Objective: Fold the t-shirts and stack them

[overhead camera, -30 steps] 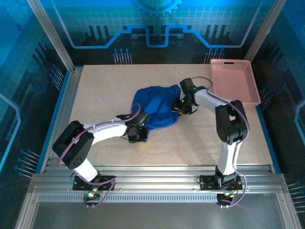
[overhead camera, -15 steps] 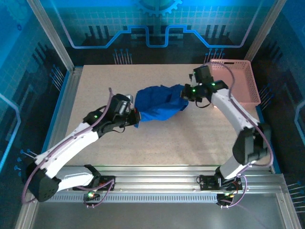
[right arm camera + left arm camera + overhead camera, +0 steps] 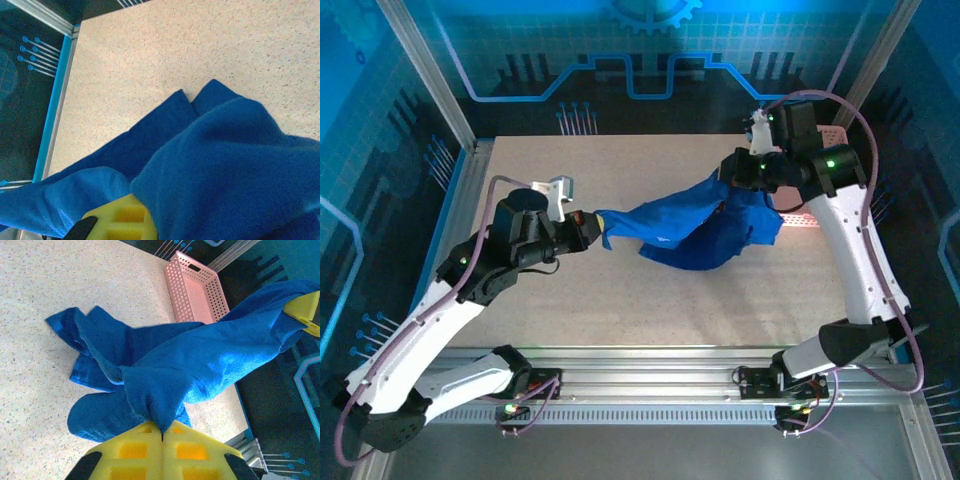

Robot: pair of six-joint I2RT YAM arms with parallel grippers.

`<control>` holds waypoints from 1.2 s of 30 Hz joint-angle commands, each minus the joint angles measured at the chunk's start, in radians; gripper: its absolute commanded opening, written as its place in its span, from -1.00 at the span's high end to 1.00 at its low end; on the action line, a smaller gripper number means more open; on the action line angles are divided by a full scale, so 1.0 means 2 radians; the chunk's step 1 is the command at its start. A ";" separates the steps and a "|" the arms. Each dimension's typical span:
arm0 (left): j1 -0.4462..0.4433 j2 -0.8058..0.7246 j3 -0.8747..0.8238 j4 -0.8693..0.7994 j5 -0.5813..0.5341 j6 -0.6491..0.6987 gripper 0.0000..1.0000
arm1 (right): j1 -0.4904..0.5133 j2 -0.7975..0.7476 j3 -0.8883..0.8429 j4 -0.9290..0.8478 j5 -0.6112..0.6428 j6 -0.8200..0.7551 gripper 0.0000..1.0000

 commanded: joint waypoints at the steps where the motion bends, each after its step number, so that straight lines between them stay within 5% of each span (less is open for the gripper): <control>1: 0.020 -0.013 -0.022 -0.038 -0.004 -0.014 1.00 | 0.021 0.055 0.014 -0.055 -0.007 -0.023 0.76; 11: 0.219 -0.024 -0.122 -0.087 0.085 -0.023 1.00 | 0.065 0.303 0.121 -0.017 -0.036 -0.024 0.66; 15: 0.256 0.000 -0.171 -0.065 0.089 -0.024 1.00 | 0.070 0.395 0.207 0.023 -0.044 -0.013 0.36; 18: 0.301 0.016 -0.195 -0.019 0.113 -0.031 1.00 | 0.067 0.413 0.251 0.033 -0.032 -0.006 -0.05; 22: 0.342 0.070 -0.190 0.018 0.147 -0.025 0.97 | 0.072 0.357 0.207 0.032 -0.030 -0.032 -0.30; 28: 0.383 0.092 -0.182 -0.012 0.153 -0.018 -0.28 | 0.076 0.175 -0.049 0.060 -0.045 -0.049 -0.44; 31: 0.389 0.071 -0.169 -0.069 0.140 0.006 -0.45 | 0.073 0.099 -0.176 0.073 -0.059 -0.043 -0.50; 36: 0.357 0.043 -0.173 -0.145 0.134 0.026 -0.47 | 0.068 0.014 -0.331 0.118 -0.086 -0.030 -0.62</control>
